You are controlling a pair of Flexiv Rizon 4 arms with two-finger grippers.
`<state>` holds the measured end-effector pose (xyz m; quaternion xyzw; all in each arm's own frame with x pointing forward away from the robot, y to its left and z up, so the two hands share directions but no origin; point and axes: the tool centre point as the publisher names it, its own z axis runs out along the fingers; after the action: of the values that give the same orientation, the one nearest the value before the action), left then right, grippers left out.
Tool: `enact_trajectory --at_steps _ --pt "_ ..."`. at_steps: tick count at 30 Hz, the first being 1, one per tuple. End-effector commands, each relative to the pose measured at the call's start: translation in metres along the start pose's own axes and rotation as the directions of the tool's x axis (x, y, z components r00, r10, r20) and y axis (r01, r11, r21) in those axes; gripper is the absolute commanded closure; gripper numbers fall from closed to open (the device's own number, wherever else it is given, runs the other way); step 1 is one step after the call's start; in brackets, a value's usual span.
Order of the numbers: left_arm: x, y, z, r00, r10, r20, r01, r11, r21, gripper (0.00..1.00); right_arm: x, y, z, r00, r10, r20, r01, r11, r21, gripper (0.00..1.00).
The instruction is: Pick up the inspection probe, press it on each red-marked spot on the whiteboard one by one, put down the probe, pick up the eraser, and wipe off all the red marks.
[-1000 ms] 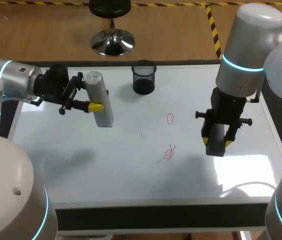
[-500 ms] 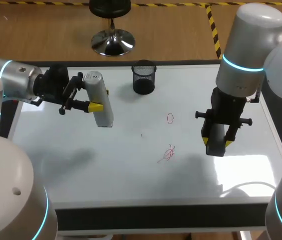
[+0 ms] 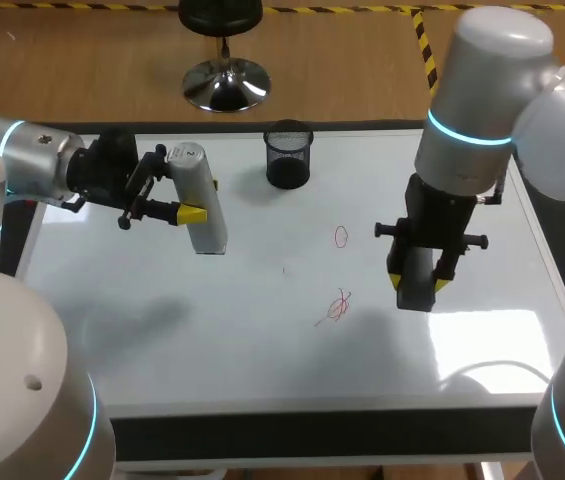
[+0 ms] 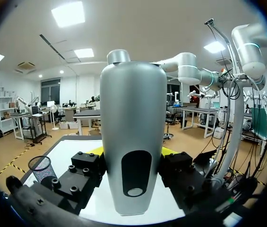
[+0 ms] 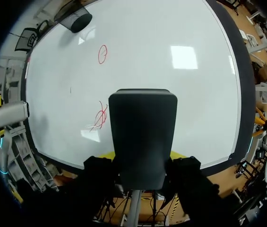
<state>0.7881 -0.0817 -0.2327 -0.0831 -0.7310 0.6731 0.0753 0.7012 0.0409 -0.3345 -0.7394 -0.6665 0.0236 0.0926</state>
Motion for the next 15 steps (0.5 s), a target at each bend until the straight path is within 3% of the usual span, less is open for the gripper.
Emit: enact_trajectory --at_steps 1,15 --pt "-0.002 0.000 -0.001 1.000 0.000 -0.005 0.000 1.000 0.002 1.00 0.012 0.005 0.003 1.000 0.001 0.010 -0.001 1.000 0.011 1.00" --pt "-0.002 0.000 -0.001 1.000 0.000 -0.005 0.000 1.000 0.002 1.00 0.069 -0.002 0.017 0.998 -0.008 0.064 0.010 1.000 -0.028 1.00"
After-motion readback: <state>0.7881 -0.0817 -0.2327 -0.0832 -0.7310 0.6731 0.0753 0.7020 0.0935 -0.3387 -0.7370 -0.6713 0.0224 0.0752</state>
